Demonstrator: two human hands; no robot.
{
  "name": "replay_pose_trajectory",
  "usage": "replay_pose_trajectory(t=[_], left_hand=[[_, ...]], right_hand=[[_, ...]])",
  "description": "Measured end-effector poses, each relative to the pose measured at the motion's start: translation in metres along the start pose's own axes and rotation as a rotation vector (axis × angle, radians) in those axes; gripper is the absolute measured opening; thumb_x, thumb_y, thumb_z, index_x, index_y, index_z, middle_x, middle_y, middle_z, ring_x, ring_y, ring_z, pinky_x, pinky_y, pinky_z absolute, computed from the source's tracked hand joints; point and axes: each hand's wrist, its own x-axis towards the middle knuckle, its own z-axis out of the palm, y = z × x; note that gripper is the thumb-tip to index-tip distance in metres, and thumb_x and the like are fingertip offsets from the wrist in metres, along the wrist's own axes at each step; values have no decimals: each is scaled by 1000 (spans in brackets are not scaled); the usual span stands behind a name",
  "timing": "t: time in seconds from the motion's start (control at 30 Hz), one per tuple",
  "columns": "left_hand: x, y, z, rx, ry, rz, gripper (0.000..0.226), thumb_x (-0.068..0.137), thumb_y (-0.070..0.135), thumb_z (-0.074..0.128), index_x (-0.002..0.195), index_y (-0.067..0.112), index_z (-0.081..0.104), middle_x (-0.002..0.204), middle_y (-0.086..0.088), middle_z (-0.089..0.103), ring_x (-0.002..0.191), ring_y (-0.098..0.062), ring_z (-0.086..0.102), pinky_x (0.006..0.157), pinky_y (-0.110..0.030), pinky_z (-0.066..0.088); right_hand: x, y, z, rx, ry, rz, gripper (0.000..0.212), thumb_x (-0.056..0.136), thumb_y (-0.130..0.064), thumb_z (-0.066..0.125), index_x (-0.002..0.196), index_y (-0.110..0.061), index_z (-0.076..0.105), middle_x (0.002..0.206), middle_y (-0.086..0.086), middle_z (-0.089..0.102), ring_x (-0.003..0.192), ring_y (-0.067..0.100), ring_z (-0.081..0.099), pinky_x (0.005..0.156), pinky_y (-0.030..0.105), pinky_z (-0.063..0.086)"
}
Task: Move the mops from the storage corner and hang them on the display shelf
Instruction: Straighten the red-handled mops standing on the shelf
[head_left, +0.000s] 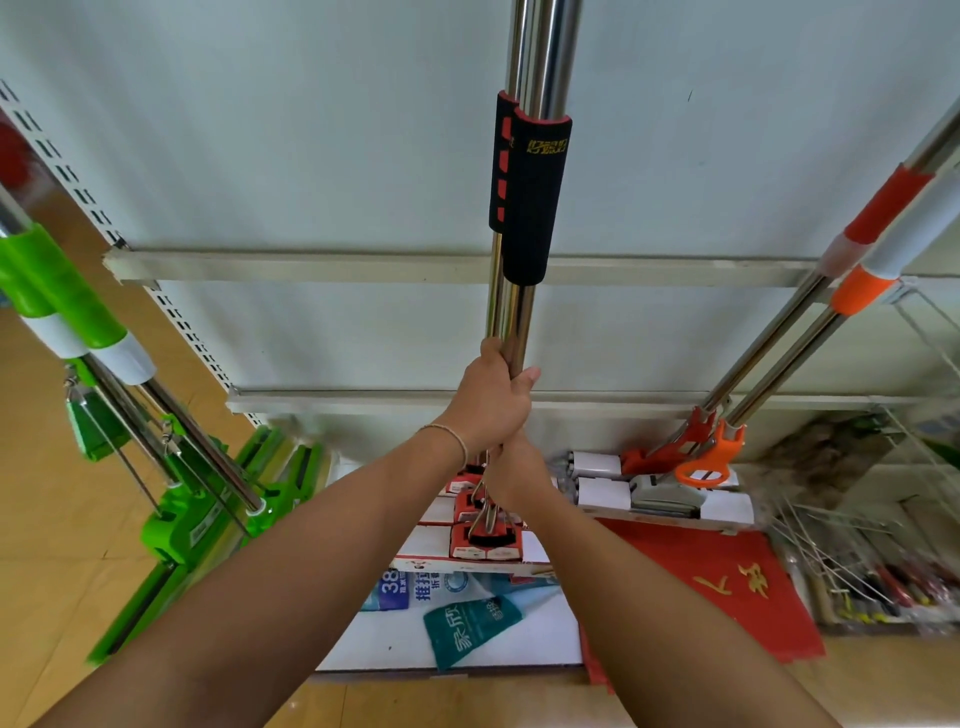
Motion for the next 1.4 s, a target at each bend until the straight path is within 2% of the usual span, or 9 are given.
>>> replay_pose_trajectory(t=[0.27,0.43,0.6,0.8,0.93,1.07,1.1,1.27,1.4], left_hand=[[3,-6,-14,119,-77,13,33,97,43,53,112,14,51,92,3,57,92,-19,57,79,-27,40],[-3,-14,-14,69,-61,11,39,93,48,58,115,17,50,109,1,59,104,-19,58,83,-27,41],[-3,-15,-16,103,11,83,67,84,34,71,138,12,37,133,-5,44,112,-15,46,88,-22,33],[18,-24,-4,-57,76,40,71,70,47,69,133,31,39,117,-6,57,107,-23,60,94,-44,55],[18,-12,-5,-168,102,-20,46,86,27,69,125,24,46,98,-13,60,90,-18,60,83,-24,54],[16,-5,2,-277,118,-8,53,90,22,68,137,22,45,109,2,63,100,-10,61,91,-25,46],[16,-4,3,-305,109,-12,63,88,27,70,143,22,40,119,0,62,109,-14,59,98,-30,45],[17,-6,1,-366,94,-57,69,86,23,69,147,21,36,126,-4,57,122,-25,54,108,-44,43],[25,-14,4,-320,172,-24,60,91,18,65,144,25,37,113,5,58,100,-1,57,86,-15,44]], right_hand=[[-14,-8,-16,296,33,81,39,102,-32,48,134,-12,42,109,9,63,88,22,61,65,32,48],[-20,-9,-6,349,95,89,73,99,-31,52,156,-26,7,129,10,63,104,27,65,85,42,57],[-22,-16,-2,316,43,19,78,91,-18,58,154,-32,14,129,2,64,110,24,65,93,42,57],[-20,-10,-18,356,-77,-63,88,90,-14,61,156,-34,7,126,0,57,115,26,61,93,34,53],[2,-4,-35,373,-54,-100,113,74,-39,79,154,-40,-1,144,2,51,129,25,53,101,42,52],[9,-34,-55,820,-162,-269,29,101,-38,51,122,-26,69,112,-2,71,111,19,66,80,27,57],[11,-43,-56,1000,-161,-233,40,107,-38,37,109,-27,76,108,0,74,106,18,69,79,30,59],[16,-51,-43,1492,-333,2,41,108,-37,29,126,-17,60,96,0,77,90,12,74,73,26,60],[22,-55,-39,1519,-356,35,34,106,-35,35,119,-18,61,100,2,73,100,15,66,81,29,55]])
